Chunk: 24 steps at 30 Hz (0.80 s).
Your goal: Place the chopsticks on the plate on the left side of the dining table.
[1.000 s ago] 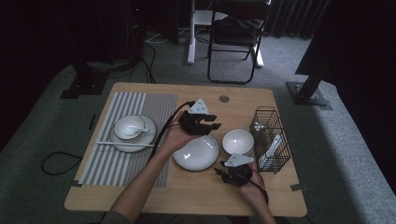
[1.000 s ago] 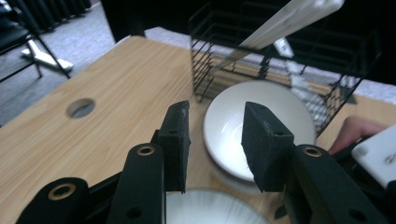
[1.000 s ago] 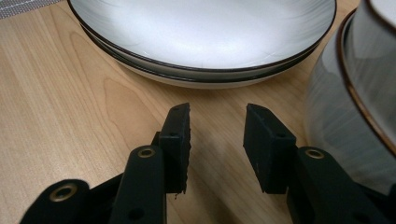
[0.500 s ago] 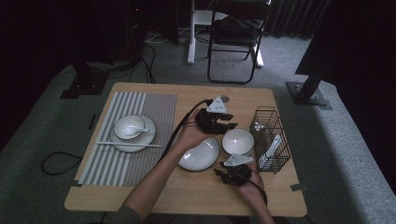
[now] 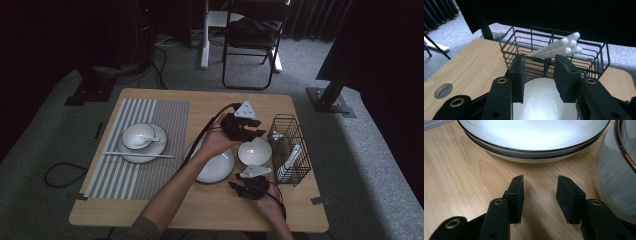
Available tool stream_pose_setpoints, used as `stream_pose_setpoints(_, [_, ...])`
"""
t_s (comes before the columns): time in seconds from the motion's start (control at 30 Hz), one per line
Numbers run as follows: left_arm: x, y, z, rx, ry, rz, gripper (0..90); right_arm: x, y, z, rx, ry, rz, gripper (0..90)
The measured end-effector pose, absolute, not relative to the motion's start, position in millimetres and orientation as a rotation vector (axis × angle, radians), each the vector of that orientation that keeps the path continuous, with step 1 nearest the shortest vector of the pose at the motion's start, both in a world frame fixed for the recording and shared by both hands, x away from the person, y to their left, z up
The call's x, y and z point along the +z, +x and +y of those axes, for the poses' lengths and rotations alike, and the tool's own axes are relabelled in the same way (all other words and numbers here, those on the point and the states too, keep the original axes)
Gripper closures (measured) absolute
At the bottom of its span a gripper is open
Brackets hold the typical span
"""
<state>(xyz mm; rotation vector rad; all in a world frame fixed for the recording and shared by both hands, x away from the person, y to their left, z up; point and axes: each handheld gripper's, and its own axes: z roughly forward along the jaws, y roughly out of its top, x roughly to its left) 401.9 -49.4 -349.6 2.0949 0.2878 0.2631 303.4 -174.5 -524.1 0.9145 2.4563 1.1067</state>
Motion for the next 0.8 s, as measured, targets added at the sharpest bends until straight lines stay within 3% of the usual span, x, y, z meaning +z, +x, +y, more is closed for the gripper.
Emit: stream_pose_setpoints(0.8, [-336.4,397.9,-76.6,0.246,2.089,0.225,63.0,-525.1,303.2,-175.0,1.126,0.915,2.455,56.0])
